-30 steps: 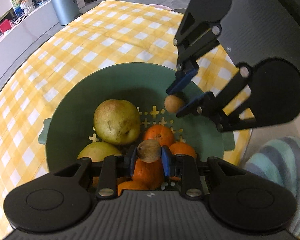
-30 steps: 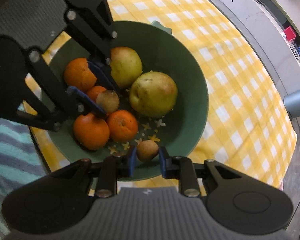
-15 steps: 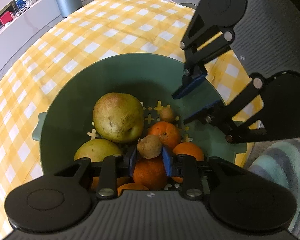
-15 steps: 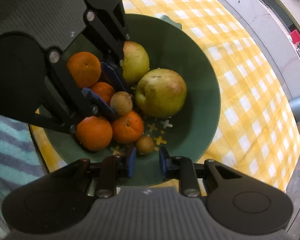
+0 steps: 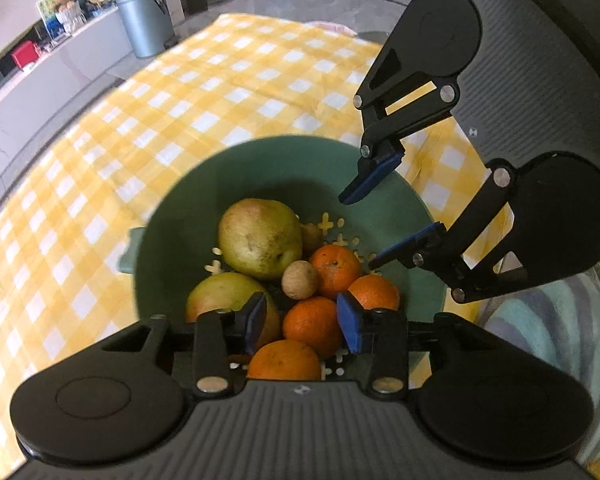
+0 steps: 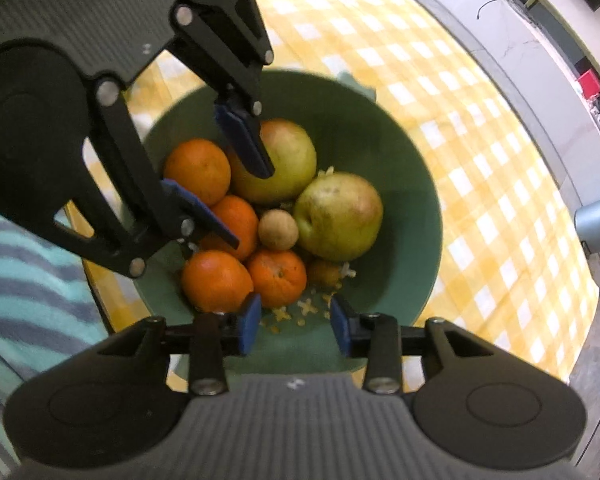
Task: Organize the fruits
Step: 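Carry both brown fruits into the colander and open both grippers, then move both grippers back to the remaining brown fruit and red tomato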
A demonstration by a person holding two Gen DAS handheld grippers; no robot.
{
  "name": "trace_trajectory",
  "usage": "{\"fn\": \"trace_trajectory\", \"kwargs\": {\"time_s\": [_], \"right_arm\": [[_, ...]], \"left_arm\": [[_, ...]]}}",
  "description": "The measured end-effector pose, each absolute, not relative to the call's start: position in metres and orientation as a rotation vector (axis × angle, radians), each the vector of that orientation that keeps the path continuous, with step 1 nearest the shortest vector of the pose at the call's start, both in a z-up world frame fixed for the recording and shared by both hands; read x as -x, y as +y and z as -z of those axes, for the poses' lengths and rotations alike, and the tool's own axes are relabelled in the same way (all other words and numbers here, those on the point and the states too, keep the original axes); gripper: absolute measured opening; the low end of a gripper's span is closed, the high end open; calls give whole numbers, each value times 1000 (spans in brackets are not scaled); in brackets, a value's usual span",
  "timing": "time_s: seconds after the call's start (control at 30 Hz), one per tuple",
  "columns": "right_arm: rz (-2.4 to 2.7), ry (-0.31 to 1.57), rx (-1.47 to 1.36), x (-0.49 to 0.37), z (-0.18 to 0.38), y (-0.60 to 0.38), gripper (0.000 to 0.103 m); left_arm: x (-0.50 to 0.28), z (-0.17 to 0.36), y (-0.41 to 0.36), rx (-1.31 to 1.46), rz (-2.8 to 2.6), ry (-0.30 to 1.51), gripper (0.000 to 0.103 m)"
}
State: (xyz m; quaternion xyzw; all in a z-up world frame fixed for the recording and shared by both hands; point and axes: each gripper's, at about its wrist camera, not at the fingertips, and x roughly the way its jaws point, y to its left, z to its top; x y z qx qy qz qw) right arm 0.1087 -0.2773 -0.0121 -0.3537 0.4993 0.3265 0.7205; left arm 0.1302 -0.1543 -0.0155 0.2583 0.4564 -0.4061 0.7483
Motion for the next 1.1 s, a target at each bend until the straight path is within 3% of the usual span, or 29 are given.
{"fn": "trace_trajectory", "kwargs": {"time_s": [0.47, 1.1], "right_arm": [[-756, 963, 617, -96, -40, -242, 36], [-906, 932, 674, -93, -21, -161, 36]], "left_arm": [[-135, -32, -90, -543, 760, 941, 49], [-134, 5, -16, -618, 678, 1027, 48]]}}
